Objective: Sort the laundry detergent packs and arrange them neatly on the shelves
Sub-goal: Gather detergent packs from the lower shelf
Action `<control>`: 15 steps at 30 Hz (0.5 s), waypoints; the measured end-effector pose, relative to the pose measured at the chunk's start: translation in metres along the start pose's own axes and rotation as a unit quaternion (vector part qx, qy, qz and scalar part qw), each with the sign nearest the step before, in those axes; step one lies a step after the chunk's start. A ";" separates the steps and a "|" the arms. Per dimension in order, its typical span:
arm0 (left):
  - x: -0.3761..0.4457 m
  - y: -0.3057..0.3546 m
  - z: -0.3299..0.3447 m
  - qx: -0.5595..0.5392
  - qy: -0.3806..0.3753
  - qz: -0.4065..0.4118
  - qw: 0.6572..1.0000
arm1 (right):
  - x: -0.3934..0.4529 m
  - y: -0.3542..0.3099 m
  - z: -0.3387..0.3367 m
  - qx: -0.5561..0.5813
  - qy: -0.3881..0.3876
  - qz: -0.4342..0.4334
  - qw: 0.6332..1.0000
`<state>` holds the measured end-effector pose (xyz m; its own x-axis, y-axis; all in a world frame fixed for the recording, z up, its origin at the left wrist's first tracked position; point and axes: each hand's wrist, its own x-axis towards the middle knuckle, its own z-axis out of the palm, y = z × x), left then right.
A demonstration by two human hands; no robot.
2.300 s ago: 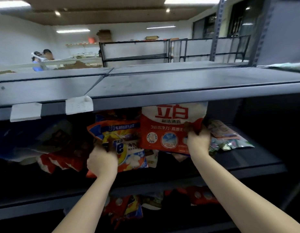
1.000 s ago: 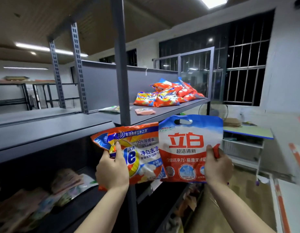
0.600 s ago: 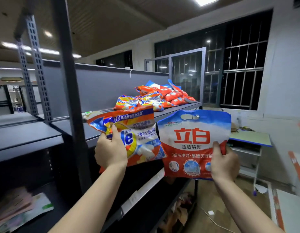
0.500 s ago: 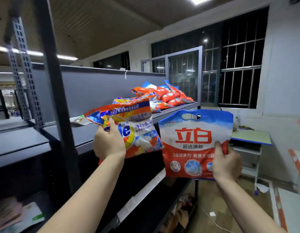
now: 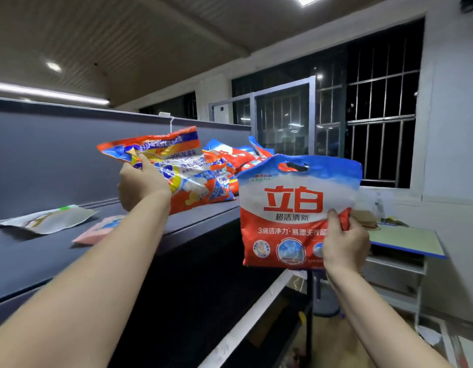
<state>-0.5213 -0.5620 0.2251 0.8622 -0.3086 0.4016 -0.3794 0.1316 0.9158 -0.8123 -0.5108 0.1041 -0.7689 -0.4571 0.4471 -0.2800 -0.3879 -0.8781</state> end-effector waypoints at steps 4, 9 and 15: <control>0.034 0.014 0.060 0.024 0.019 0.009 1.000 | 0.058 0.021 0.042 0.019 0.006 -0.012 1.000; 0.062 0.030 0.122 0.059 0.042 0.019 0.997 | 0.118 0.039 0.095 0.042 0.025 -0.005 0.999; 0.089 0.028 0.192 0.033 0.117 -0.001 0.993 | 0.173 0.069 0.165 0.092 -0.001 -0.019 0.996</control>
<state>-0.5193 -0.7672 0.2855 0.9145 -0.0814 0.3964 -0.3917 0.0675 0.9176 -0.8701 -0.7491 0.1488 -0.7589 -0.4402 0.4799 -0.1984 -0.5456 -0.8142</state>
